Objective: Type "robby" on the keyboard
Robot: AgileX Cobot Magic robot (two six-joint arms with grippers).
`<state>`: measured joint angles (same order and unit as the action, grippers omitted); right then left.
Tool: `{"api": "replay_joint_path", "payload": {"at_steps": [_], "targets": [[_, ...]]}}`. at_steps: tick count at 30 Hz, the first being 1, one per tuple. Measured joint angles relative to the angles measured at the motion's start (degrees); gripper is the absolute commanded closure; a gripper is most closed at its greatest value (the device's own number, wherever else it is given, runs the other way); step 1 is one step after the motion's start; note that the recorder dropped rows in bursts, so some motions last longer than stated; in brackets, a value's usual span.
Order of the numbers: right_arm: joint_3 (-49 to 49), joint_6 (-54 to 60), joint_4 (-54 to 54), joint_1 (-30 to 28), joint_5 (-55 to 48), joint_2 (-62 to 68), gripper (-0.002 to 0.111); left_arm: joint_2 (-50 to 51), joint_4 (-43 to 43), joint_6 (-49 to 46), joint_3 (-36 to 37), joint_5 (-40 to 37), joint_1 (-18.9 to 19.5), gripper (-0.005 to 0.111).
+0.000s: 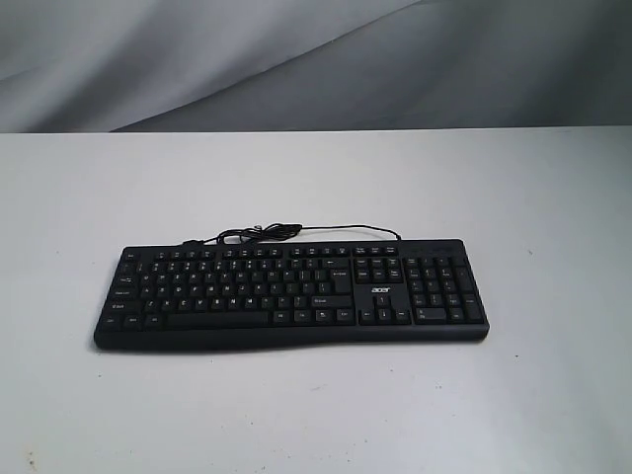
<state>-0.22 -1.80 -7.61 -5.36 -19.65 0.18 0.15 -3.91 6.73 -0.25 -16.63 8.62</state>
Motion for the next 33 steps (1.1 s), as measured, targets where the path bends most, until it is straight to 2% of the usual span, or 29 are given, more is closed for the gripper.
{"api": "replay_joint_path", "payload": {"at_steps": [6,9,13,20,27,33], "targets": [[0.0,0.0,-2.5,0.0,2.0,0.0,0.108,0.0,0.0,0.0,0.0,0.0,0.0,0.106],[0.0,0.2,-4.3,0.0,8.8,0.0,0.108,0.0,0.0,0.0,0.0,0.0,0.0,0.106],[0.0,0.2,-4.6,0.0,23.1,0.0,0.108,0.0,0.0,0.0,0.0,0.0,0.0,0.106],[0.0,-0.1,-4.6,0.0,31.7,0.0,0.108,0.0,0.0,0.0,0.0,0.0,0.0,0.106],[0.0,-21.8,-1.5,0.0,50.0,-0.1,0.108,0.0,0.0,0.0,0.0,0.0,0.0,0.106],[-7.2,-28.4,-2.3,0.0,46.7,3.7,0.108,0.0,0.0,0.0,0.0,0.0,0.0,0.106]]}}
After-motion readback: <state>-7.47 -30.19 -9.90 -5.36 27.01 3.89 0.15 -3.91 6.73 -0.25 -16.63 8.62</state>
